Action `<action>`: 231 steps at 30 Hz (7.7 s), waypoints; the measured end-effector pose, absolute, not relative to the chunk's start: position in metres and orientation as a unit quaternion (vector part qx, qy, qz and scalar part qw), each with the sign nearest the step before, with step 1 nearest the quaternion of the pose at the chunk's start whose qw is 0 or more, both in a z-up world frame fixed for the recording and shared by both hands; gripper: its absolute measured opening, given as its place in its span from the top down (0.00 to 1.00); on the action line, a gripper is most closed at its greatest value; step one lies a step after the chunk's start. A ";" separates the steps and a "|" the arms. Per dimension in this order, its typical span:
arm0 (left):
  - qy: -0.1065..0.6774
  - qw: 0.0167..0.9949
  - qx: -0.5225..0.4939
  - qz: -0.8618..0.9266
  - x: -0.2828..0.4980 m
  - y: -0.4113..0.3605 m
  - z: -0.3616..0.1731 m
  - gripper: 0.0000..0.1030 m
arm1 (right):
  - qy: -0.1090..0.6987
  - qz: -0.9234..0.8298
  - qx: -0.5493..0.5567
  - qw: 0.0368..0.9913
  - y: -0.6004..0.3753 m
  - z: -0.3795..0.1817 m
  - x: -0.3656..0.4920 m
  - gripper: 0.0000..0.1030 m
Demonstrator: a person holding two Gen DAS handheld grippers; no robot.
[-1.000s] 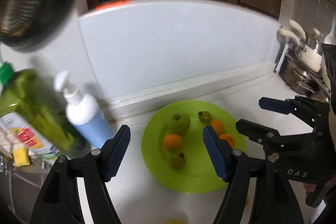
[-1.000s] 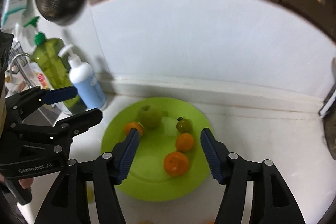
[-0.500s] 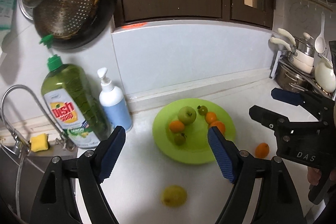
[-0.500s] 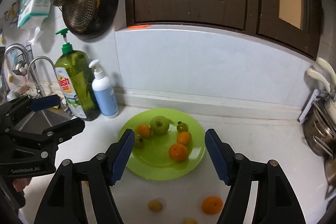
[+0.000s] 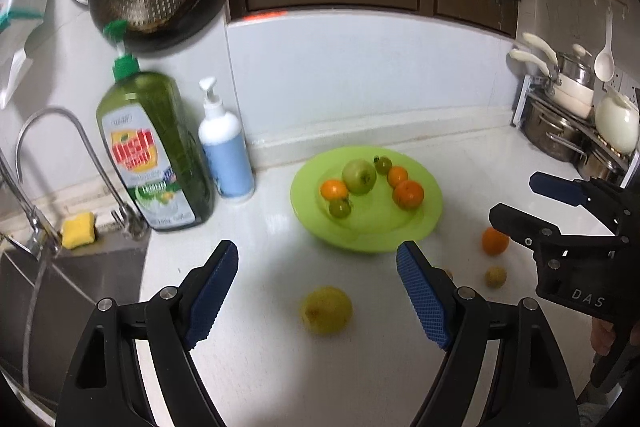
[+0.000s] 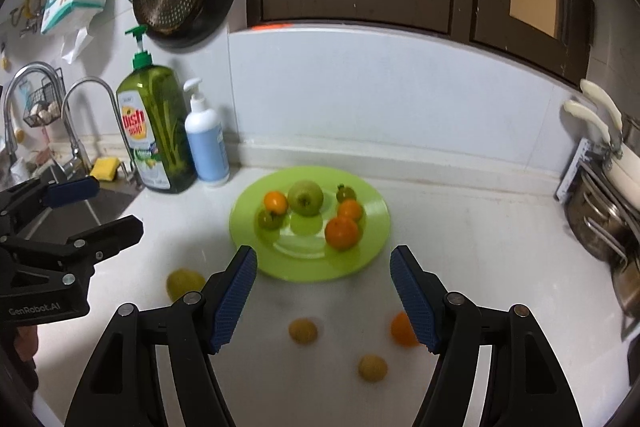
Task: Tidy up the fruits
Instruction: 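Move both tools back toward the remaining fruits on the counter, then grasp the large yellow-green fruit with the left tool while the right tool grasps a small brown fruit, then carry both held fruits over the green plate and lower them, then open both tools to release the fruits onto the plate, then grasp the other small brown fruit with the left tool while the right tool grasps the orange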
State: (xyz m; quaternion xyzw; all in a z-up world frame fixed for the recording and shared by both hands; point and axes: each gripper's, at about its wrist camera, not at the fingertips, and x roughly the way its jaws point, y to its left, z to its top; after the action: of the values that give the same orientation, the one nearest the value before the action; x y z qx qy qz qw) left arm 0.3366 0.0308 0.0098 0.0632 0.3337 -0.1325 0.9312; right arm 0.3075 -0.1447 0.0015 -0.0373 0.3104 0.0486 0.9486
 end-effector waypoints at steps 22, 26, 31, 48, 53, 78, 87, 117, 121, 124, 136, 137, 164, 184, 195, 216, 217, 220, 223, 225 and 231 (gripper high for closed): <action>0.382 0.911 0.072 -0.140 0.334 0.032 -0.072 0.29 | 0.393 0.064 -0.041 0.916 -0.138 -0.079 0.308 0.43; 0.392 0.906 0.071 -0.145 0.342 0.031 -0.081 0.34 | 0.410 0.070 -0.032 0.909 -0.139 -0.091 0.318 0.50; 0.402 0.901 0.065 -0.150 0.352 0.031 -0.090 0.36 | 0.425 0.079 -0.025 0.901 -0.138 -0.101 0.327 0.54; 0.417 0.893 0.048 -0.162 0.369 0.028 -0.104 0.51 | 0.442 0.089 -0.012 0.893 -0.135 -0.112 0.350 0.66; 0.417 0.893 0.045 -0.161 0.369 0.027 -0.105 0.52 | 0.446 0.088 -0.010 0.891 -0.136 -0.113 0.351 0.71; 0.387 0.901 0.062 -0.188 0.377 0.008 -0.072 0.52 | 0.418 0.100 -0.011 0.903 -0.138 -0.086 0.350 0.71; 0.376 0.898 0.075 -0.218 0.403 -0.013 -0.063 0.52 | 0.411 0.105 -0.018 0.905 -0.152 -0.074 0.377 0.71; 0.387 0.877 0.119 -0.257 0.470 -0.049 -0.091 0.52 | 0.456 0.101 -0.016 0.884 -0.154 -0.098 0.453 0.71; 0.391 0.875 0.117 -0.259 0.472 -0.050 -0.092 0.52 | 0.460 0.101 -0.010 0.882 -0.156 -0.100 0.457 0.71; 0.393 0.875 0.117 -0.259 0.472 -0.050 -0.092 0.52 | 0.460 0.099 -0.007 0.882 -0.157 -0.101 0.458 0.71; 0.359 0.892 0.121 -0.248 0.456 -0.046 -0.069 0.48 | 0.445 0.086 0.006 0.891 -0.162 -0.085 0.441 0.63; 0.357 0.894 0.117 -0.246 0.453 -0.044 -0.065 0.47 | 0.443 0.085 0.006 0.892 -0.164 -0.083 0.438 0.61; 0.291 0.906 0.106 -0.289 0.347 -0.079 -0.006 0.39 | 0.337 0.007 -0.021 0.941 -0.220 -0.006 0.310 0.44; 0.347 0.852 0.155 -0.360 0.331 -0.140 -0.073 0.40 | 0.400 -0.009 -0.012 0.917 -0.257 -0.060 0.299 0.44; 0.376 0.830 0.162 -0.378 0.342 -0.156 -0.098 0.54 | 0.441 -0.014 0.002 0.897 -0.269 -0.092 0.307 0.44; 0.393 0.838 0.138 -0.353 0.357 -0.149 -0.096 0.71 | 0.452 0.012 0.028 0.891 -0.264 -0.111 0.325 0.44; 0.393 0.840 0.135 -0.348 0.359 -0.147 -0.095 0.71 | 0.451 0.015 0.028 0.892 -0.261 -0.112 0.328 0.44; 0.398 0.846 0.126 -0.332 0.366 -0.140 -0.094 0.71 | 0.447 0.024 0.025 0.894 -0.255 -0.114 0.336 0.45; 0.399 0.851 0.118 -0.319 0.371 -0.135 -0.093 0.71 | 0.445 0.031 0.028 0.894 -0.249 -0.117 0.345 0.47; 0.400 0.855 0.115 -0.310 0.373 -0.131 -0.092 0.71 | 0.448 0.035 0.032 0.893 -0.247 -0.119 0.352 0.50; 0.405 0.861 0.101 -0.291 0.380 -0.120 -0.090 0.71 | 0.449 0.030 0.028 0.893 -0.241 -0.123 0.361 0.58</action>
State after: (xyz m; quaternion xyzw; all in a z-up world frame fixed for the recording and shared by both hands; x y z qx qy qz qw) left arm 0.3804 -0.1204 -0.0903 0.1014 0.4048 -0.2911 0.8609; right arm 0.3612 -0.2408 -0.1228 0.0276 0.4488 0.0300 0.8927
